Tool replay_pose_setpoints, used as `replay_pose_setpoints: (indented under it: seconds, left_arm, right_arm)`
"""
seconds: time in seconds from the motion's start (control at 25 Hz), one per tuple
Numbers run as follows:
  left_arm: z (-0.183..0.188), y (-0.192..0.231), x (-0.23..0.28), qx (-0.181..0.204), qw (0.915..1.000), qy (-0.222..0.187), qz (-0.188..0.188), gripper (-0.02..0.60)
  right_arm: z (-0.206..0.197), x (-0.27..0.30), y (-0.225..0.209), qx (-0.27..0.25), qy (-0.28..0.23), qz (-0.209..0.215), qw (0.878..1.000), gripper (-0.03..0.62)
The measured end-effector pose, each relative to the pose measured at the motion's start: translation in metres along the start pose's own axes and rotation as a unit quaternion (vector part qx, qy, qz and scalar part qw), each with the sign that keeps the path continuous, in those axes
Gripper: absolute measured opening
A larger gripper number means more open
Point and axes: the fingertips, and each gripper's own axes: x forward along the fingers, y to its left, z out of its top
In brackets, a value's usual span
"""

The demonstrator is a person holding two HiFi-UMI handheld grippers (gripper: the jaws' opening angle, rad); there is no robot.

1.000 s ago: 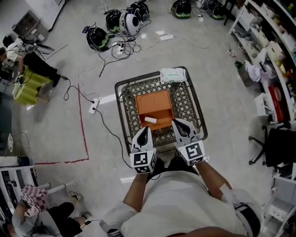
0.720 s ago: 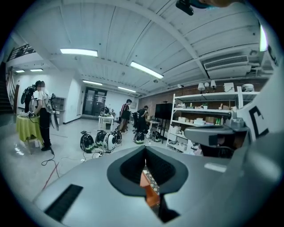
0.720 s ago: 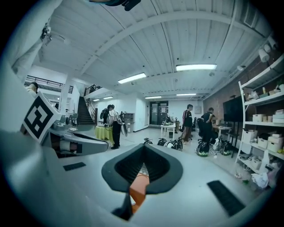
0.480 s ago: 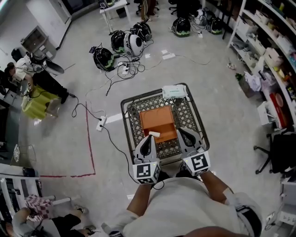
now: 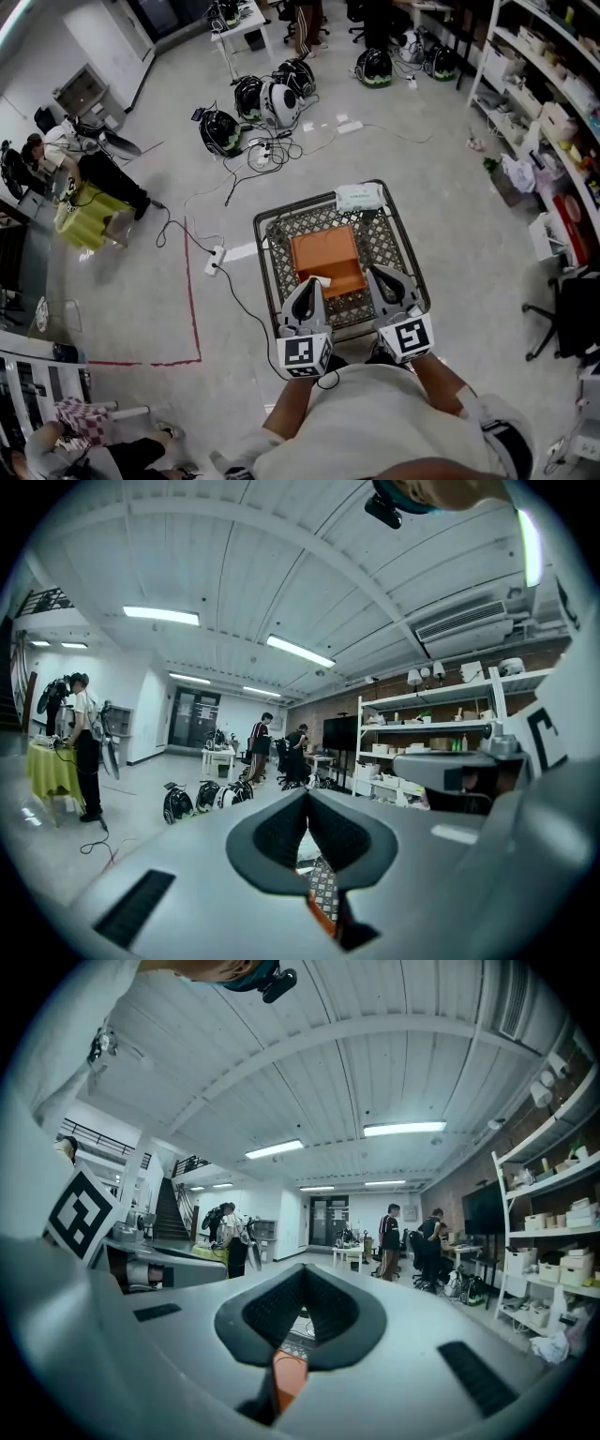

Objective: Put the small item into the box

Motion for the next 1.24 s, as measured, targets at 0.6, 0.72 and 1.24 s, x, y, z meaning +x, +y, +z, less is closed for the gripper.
replay_pose_setpoints:
  seconds: [0.6,0.72,1.24]
  left_arm:
    - [-0.0011,-0.0076,-0.0053,0.002,1.0000,-0.002,0.002,0.009]
    - [0.0000,-0.0080,-0.0043,0.001,1.0000,-0.003,0.002,0.009]
    - [0.0000,-0.0049,-0.0051,0.000,1.0000,0.001,0.000,0.009]
  right_arm:
    - [-0.0023,-0.0095,-0.0039,-0.001,0.001,-0.002,1.000,0.003]
    - [-0.0030,-0.0096,-0.0045,-0.002,0.004,-0.002,1.000,0.003]
    - [-0.0036,-0.0055,-0.0012,0.000,0.010,-0.003,1.000,0.003]
